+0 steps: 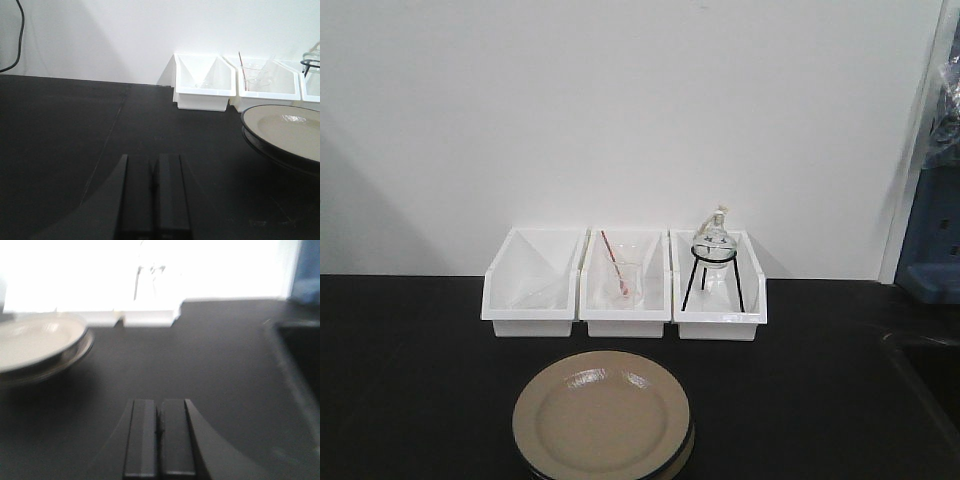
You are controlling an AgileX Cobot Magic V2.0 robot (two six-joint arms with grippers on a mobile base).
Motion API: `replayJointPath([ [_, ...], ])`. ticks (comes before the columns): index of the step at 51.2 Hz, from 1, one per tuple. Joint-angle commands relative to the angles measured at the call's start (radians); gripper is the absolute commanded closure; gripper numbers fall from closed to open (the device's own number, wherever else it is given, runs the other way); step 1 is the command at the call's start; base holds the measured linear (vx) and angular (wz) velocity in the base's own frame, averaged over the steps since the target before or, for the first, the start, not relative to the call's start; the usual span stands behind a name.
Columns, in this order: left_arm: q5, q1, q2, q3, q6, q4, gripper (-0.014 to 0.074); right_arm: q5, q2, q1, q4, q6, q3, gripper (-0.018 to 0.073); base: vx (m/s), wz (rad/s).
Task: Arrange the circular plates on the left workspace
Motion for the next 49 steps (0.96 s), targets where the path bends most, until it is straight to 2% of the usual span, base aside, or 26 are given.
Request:
replayJointPath([
  [1,-0.083,-0.006,-0.015,0.019,-0.010,-0.003,0.0596,-0.101,-0.044,-0.074,0.008,-0.014,0.021,0.0564,0.00,0.00],
  [8,-0.083,-0.006,-0.015,0.019,-0.010,-0.003,0.0596,-0.101,-0.108,-0.147,0.006,-0.014,0.021,0.0564,0.00,0.00],
  [19,-0.082,-0.006,-0.015,0.019,-0.010,-0.003,0.0596,-0.103,-0.110,-0.142,-0.070,-0.014,0.021,0.0564,0.00,0.00],
  [49,-0.082,-0.006,-0.015,0.019,-0.010,-0.003,0.0596,-0.104,-0.110,-0.143,-0.071,-0.014,0.021,0.0564,0.00,0.00],
])
